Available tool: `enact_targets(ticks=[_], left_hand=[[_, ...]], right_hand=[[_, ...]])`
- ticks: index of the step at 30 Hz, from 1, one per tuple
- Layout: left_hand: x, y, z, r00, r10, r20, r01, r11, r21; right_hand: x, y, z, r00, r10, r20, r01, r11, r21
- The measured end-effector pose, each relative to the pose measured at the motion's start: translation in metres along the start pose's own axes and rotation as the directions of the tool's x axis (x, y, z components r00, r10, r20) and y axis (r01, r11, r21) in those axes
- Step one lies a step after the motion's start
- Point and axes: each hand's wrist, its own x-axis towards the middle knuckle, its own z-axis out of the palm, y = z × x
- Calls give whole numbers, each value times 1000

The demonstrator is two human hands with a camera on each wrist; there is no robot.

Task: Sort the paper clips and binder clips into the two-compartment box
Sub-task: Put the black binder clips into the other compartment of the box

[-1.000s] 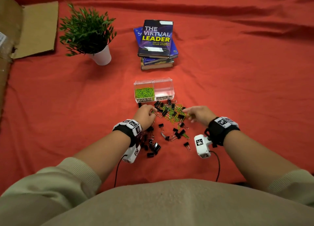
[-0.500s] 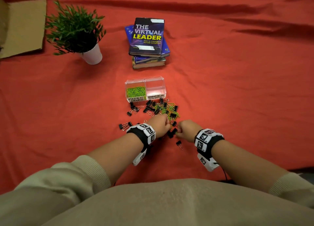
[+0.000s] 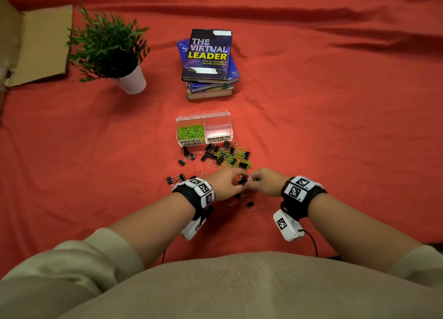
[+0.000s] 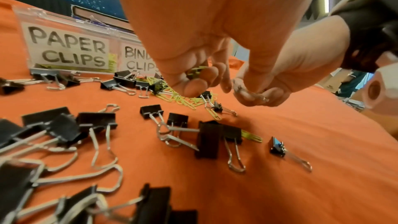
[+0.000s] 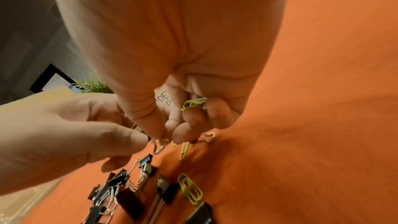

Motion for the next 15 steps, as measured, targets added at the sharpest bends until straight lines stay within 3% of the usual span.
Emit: enact_targets(ticks=[3, 7, 11, 15], left_hand=[[3, 2, 0, 1000, -18, 19, 17, 999, 41], [7, -13, -9, 988, -148, -36, 151, 983, 103], [2, -29, -19, 957, -276, -88, 288, 940, 182], [8, -18, -10, 957, -228, -178, 267, 933, 242]], right_hand=[[1, -1, -4, 1000, -7, -30, 8, 1000, 27], [1, 2, -4, 991, -17, -132, 17, 1000, 0], [-1, 5, 14, 997, -32, -73, 16, 976, -216], [-2, 1, 30, 993, -84, -80, 49, 926, -375]])
